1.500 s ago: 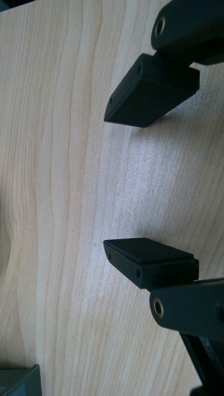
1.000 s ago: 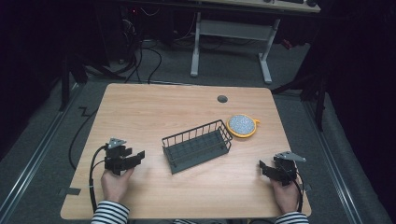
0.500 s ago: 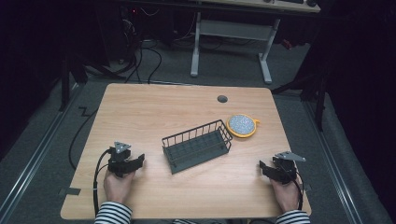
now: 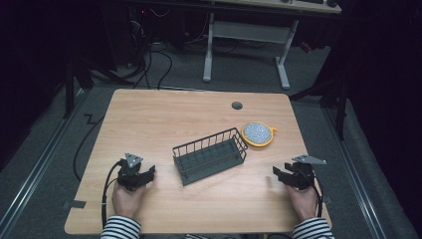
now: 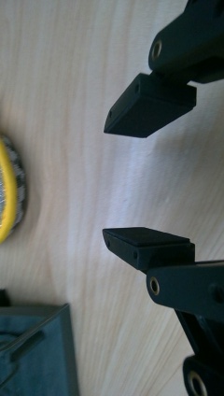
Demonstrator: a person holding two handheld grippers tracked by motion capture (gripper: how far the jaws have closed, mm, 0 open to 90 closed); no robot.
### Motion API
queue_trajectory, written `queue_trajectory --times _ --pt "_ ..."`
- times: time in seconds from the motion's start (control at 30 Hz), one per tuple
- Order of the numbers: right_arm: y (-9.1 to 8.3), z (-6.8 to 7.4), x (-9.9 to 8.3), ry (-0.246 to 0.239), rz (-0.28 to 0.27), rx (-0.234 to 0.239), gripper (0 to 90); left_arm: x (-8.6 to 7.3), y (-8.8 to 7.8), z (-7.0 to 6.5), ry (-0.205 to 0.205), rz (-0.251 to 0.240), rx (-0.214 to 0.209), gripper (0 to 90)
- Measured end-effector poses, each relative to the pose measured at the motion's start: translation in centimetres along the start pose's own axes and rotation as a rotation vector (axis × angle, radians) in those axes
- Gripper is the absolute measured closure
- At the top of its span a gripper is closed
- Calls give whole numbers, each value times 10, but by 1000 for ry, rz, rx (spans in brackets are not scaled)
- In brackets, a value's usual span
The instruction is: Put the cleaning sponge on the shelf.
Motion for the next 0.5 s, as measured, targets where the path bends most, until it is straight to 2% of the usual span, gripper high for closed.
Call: queue_trajectory --times 0.03,0.2,0.27,0.47,0.5 --pt "0 2 13 7 0 22 478 0 0 0 1 1 -1 363" --pt "5 2 40 17 6 39 492 0 0 0 0 1 -1 356" --pt "10 -2 51 14 14 31 495 0 0 0 0 2 0 354" --pt "25 -15 72 55 49 20 501 0 0 0 1 2 -1 350" --pt "30 -20 79 74 60 13 500 0 0 0 0 2 0 350"
Point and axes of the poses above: each handheld gripper's, and its own axes: y roughly forward along the jaws, x roughly out of its top, z roughly to its left, the point moved 9 cm from there along y, roughly forward along the jaws, and after that the axes turned 6 degrees about x, right-handed, at the moved point
